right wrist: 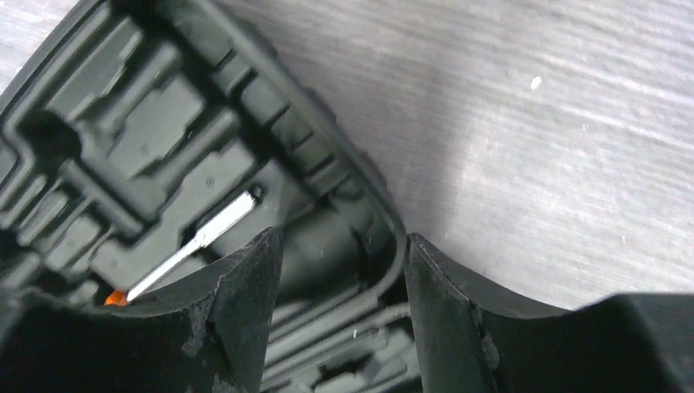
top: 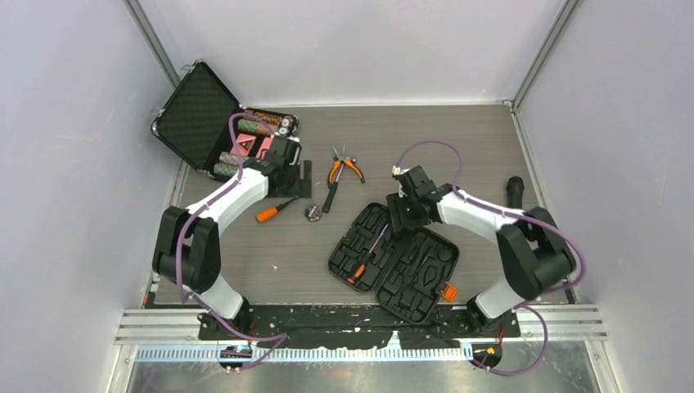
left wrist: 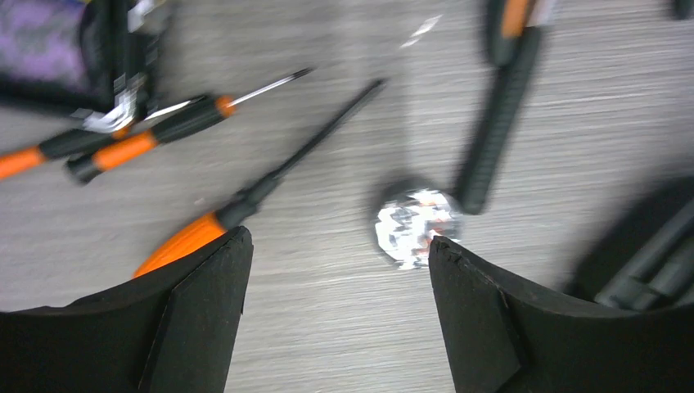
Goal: Pack the tool kit
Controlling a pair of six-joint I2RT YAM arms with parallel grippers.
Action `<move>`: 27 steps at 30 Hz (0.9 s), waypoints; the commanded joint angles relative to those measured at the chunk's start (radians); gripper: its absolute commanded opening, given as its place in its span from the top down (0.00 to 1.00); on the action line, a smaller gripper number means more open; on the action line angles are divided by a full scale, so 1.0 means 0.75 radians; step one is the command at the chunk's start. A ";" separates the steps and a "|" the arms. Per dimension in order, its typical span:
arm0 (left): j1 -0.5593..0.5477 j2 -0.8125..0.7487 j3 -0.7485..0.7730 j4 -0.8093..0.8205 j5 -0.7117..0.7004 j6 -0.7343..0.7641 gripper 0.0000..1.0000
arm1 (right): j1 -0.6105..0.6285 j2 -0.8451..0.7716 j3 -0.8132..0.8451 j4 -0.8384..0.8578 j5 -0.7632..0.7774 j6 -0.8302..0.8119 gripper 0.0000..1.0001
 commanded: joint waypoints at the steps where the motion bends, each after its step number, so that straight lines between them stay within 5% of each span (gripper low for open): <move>1: 0.116 -0.079 -0.100 -0.083 -0.073 0.074 0.21 | -0.008 0.150 0.137 0.049 0.059 -0.026 0.39; 8: 0.163 -0.011 -0.137 -0.084 -0.092 0.100 0.21 | -0.007 0.344 0.403 0.049 0.052 -0.026 0.41; 18: 0.163 0.191 0.045 -0.155 -0.205 0.303 0.18 | -0.008 0.147 0.362 0.080 -0.084 -0.014 0.41; 27: 0.160 0.306 0.179 -0.374 -0.066 0.324 0.42 | -0.009 -0.005 0.305 0.076 -0.092 0.001 0.41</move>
